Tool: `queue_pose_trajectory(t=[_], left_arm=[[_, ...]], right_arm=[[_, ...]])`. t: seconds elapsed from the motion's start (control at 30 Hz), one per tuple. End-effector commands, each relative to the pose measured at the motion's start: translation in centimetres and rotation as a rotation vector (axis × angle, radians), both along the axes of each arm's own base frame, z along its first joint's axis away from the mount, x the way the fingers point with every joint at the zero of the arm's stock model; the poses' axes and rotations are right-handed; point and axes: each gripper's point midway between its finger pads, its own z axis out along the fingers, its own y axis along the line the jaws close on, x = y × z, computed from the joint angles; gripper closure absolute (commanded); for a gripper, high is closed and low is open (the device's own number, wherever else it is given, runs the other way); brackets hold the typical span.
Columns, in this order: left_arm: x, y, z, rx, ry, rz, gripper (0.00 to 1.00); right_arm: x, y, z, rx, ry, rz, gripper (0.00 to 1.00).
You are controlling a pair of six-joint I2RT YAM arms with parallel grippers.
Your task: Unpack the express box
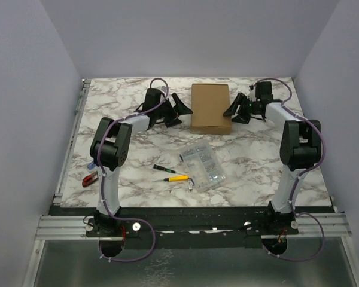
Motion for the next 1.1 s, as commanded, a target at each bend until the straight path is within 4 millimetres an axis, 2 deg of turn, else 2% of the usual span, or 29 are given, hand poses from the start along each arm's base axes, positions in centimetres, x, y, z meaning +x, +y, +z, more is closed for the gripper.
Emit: queue_pose_trajectory(t=[0.0, 0.07, 0.23, 0.33, 0.53, 0.67, 1.07], left_arm=[[0.0, -1.4, 1.4, -0.057, -0.035, -0.044, 0.05], [0.1, -1.7, 1.3, -0.066, -0.032, -0.049, 0.04], [0.3, -2.4, 1.0, -0.089, -0.02, -0.059, 0.03], [0.6, -3.0, 1.2, -0.104, -0.022, -0.061, 0.02], [0.5, -5.8, 1.3, -0.131, -0.027, -0.104, 0.02], [0.5, -7.1, 1.2, -0.142, -0.033, -0.114, 0.02], [2.3, -7.8, 1.7, -0.171, -0.063, -0.119, 0.02]], right_arm=[[-0.8, -0.6, -2.2, 0.097, 0.069, -0.004, 0.38], [-1.2, -1.5, -3.1, 0.106, 0.093, -0.029, 0.41], [-2.3, -3.3, -3.6, 0.24, 0.1, -0.085, 0.54], [-2.9, -4.0, -4.4, 0.274, 0.13, -0.1, 0.57], [-3.7, -4.9, -5.3, 0.4, 0.167, -0.149, 0.62], [-3.6, -6.2, -5.9, 0.418, 0.164, -0.193, 0.62], [-5.1, -8.1, -7.1, 0.497, 0.17, -0.232, 0.7]])
